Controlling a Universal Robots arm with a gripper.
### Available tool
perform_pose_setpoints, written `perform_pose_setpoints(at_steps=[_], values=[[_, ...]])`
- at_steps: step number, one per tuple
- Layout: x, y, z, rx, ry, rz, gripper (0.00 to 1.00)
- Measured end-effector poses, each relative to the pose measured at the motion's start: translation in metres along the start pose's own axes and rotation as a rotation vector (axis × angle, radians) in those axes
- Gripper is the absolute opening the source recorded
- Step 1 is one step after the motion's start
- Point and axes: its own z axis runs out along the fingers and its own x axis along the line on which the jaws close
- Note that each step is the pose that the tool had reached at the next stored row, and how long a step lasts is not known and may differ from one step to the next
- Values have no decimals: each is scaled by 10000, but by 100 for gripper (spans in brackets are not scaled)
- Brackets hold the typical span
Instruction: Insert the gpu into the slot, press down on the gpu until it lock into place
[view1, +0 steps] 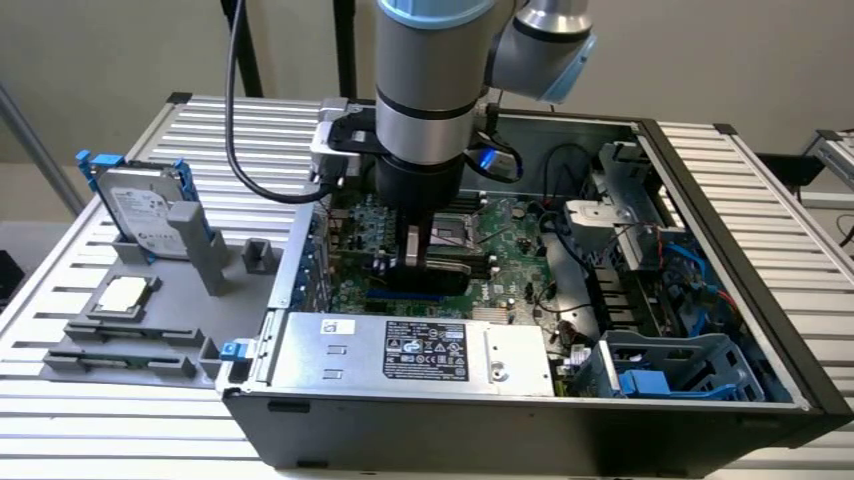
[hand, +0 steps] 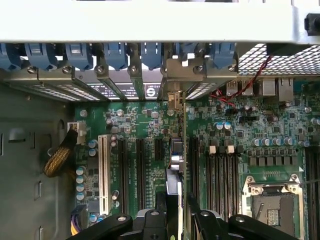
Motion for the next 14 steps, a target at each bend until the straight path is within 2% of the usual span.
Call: perform_pose_setpoints(at_steps=[14], values=[[4,5,51,-12,4,0,26]])
